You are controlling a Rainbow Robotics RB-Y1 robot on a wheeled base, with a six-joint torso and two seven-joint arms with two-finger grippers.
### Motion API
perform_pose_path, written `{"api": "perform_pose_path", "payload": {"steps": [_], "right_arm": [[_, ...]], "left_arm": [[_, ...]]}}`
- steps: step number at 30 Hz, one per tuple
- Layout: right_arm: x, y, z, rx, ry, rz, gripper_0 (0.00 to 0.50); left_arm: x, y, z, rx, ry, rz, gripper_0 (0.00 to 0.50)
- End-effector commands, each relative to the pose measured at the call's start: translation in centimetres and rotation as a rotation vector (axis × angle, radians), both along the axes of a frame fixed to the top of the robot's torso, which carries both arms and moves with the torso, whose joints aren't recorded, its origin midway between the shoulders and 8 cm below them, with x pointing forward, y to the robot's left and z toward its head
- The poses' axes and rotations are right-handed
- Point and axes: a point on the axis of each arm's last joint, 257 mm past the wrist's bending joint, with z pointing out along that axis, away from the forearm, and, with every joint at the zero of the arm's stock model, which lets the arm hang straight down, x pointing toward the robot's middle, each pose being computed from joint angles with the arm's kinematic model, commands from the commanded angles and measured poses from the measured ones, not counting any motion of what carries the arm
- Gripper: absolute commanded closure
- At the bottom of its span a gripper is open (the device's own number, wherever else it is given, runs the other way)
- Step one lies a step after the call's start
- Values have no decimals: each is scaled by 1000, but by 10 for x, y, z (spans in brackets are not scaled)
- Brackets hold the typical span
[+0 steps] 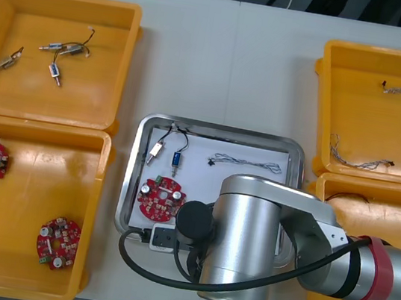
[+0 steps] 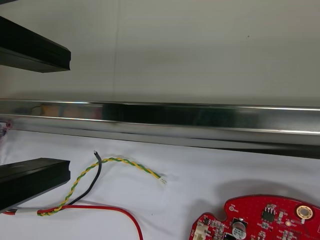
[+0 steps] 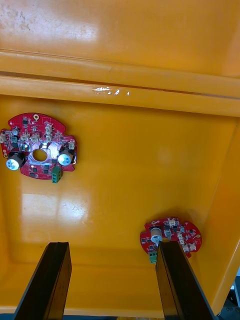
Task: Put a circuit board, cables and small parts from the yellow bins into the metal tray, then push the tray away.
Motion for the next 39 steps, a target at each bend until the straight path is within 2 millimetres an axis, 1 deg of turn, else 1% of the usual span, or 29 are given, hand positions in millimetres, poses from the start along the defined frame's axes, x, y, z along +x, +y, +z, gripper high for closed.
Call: {"api": "perform_pose_path", "payload": {"steps": [1, 9, 23, 30, 39], "right_arm": [[-11, 12, -13, 11, 10, 34, 0], [-16, 20, -20, 32, 10, 32, 0], [-20, 18, -32, 22, -32, 23, 0], [-22, 24, -32, 33, -40, 21, 0], [-19, 31, -28, 49, -58, 17, 0]], "left_arm": [[-3, 13, 11, 82, -20, -63, 0], [-3, 13, 11, 82, -20, -63, 0], [-3, 13, 11, 82, -20, -63, 0], [-3, 13, 11, 82, -20, -63, 0], [-3, 13, 11, 82, -20, -63, 0]]}}
